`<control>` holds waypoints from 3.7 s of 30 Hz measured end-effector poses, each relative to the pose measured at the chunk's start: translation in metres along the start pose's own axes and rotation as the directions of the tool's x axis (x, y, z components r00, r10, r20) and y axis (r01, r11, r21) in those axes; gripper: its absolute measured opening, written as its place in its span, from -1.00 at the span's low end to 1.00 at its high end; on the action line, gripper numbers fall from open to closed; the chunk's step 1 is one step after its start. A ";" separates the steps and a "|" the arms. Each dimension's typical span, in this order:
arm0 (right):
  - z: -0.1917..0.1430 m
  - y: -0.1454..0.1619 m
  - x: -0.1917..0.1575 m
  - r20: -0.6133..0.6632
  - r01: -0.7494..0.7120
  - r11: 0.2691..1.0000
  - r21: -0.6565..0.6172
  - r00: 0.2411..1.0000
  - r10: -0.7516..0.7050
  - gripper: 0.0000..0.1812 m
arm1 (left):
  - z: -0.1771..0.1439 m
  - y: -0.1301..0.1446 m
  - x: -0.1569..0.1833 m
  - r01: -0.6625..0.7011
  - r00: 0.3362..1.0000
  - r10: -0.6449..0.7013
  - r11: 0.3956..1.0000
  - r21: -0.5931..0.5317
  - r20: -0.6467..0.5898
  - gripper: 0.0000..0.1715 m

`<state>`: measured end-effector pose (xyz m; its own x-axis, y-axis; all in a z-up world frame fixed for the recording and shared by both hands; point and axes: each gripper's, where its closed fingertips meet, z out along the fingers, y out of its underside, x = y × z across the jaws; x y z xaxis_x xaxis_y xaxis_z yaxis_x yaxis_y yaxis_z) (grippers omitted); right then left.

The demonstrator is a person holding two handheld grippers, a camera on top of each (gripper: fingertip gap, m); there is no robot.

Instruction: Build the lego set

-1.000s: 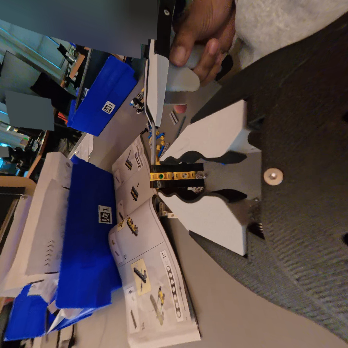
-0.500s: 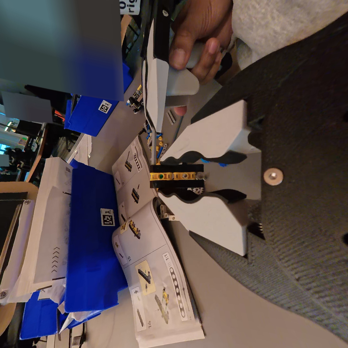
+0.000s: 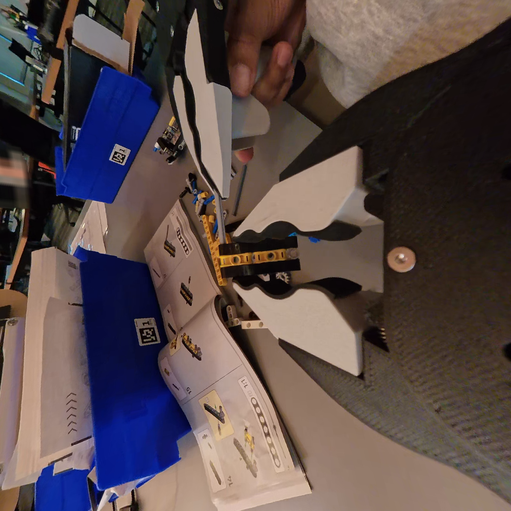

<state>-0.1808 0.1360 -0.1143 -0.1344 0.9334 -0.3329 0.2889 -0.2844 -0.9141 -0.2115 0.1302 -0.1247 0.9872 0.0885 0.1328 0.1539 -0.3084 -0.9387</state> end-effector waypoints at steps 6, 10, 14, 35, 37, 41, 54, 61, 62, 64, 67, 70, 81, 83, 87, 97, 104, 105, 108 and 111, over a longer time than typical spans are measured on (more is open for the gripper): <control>0.003 0.000 0.002 -0.001 -0.011 1.000 0.000 1.000 0.011 -0.98 | 0.004 -0.002 0.023 -0.056 0.997 0.056 0.998 -0.006 -0.048 -0.72; 0.006 0.000 0.002 -0.006 0.002 1.000 0.004 1.000 -0.002 -0.98 | 0.005 0.000 0.020 -0.047 0.997 0.047 0.999 -0.005 -0.059 -0.72; 0.007 -0.001 0.002 0.003 0.002 1.000 0.022 1.000 -0.002 -0.94 | 0.004 -0.002 0.017 -0.014 0.997 0.014 1.000 0.004 -0.072 -0.72; -0.007 -0.006 -0.006 0.198 -0.028 0.995 0.096 0.980 0.009 -0.64 | -0.005 -0.010 0.009 0.367 0.883 -0.325 0.928 0.067 -0.339 -0.73; -0.010 -0.010 -0.007 0.247 -0.092 0.989 0.116 0.967 0.061 -0.55 | -0.005 -0.012 0.011 0.400 0.859 -0.350 0.914 0.065 -0.373 -0.73; -0.017 -0.015 -0.009 0.318 -0.170 0.974 0.146 0.941 0.117 -0.42 | -0.007 -0.016 0.021 0.416 0.825 -0.345 0.907 0.067 -0.447 -0.73; -0.024 -0.019 -0.024 0.438 -0.209 0.965 0.159 0.891 0.121 -0.40 | -0.010 -0.019 0.060 0.428 0.702 -0.334 0.904 -0.003 -0.630 -0.73; -0.026 -0.018 -0.031 0.477 -0.209 0.966 0.150 0.871 0.115 -0.46 | -0.013 -0.019 0.063 0.428 0.682 -0.336 0.903 -0.018 -0.649 -0.73; -0.027 -0.018 -0.032 0.480 -0.204 0.967 0.150 0.870 0.109 -0.46 | -0.013 -0.019 0.064 0.419 0.686 -0.327 0.908 -0.015 -0.650 -0.73; -0.027 -0.017 -0.033 0.481 -0.193 0.970 0.149 0.871 0.099 -0.46 | -0.014 -0.018 0.065 0.390 0.700 -0.302 0.921 -0.009 -0.647 -0.73; -0.027 -0.015 -0.034 0.478 -0.180 0.973 0.147 0.874 0.089 -0.47 | -0.015 -0.015 0.066 0.350 0.721 -0.274 0.937 -0.007 -0.637 -0.73; -0.028 -0.016 -0.035 0.484 -0.179 0.972 0.150 0.871 0.086 -0.47 | -0.015 -0.015 0.067 0.338 0.728 -0.261 0.941 0.001 -0.633 -0.72; -0.033 -0.020 -0.039 0.533 -0.223 0.964 0.143 0.838 0.114 -0.37 | -0.024 -0.021 0.067 0.278 0.745 -0.175 0.959 0.060 -0.643 -0.73; -0.035 -0.019 -0.042 0.555 -0.229 0.964 0.135 0.823 0.118 -0.35 | -0.026 -0.020 0.071 0.283 0.717 -0.183 0.958 0.042 -0.672 -0.73; -0.036 -0.018 -0.047 0.603 -0.272 0.955 0.116 0.784 0.150 -0.33 | -0.029 -0.020 0.077 0.312 0.664 -0.210 0.950 0.010 -0.718 -0.73; -0.036 -0.014 -0.046 0.630 -0.319 0.945 0.069 0.749 0.207 -0.36 | -0.026 -0.016 0.078 0.286 0.682 -0.202 0.958 0.002 -0.703 -0.73; -0.036 -0.012 -0.045 0.637 -0.335 0.941 0.045 0.736 0.232 -0.36 | -0.025 -0.014 0.078 0.269 0.694 -0.193 0.963 0.000 -0.694 -0.73; -0.036 -0.012 -0.045 0.637 -0.333 0.942 0.038 0.735 0.234 -0.35 | -0.025 -0.014 0.078 0.266 0.695 -0.192 0.964 -0.001 -0.693 -0.73; -0.035 -0.011 -0.045 0.635 -0.337 0.941 0.029 0.733 0.243 -0.35 | -0.025 -0.013 0.078 0.262 0.699 -0.190 0.965 0.000 -0.689 -0.73; -0.034 -0.010 -0.044 0.632 -0.341 0.940 0.023 0.733 0.250 -0.35 | -0.024 -0.012 0.077 0.261 0.701 -0.192 0.965 -0.004 -0.686 -0.73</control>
<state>-0.1453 0.1056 -0.0823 -0.6253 0.4749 -0.6193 0.2953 -0.5906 -0.7510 -0.1364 0.1179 -0.0957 0.6916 -0.5287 0.4921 0.4067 -0.2780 -0.8703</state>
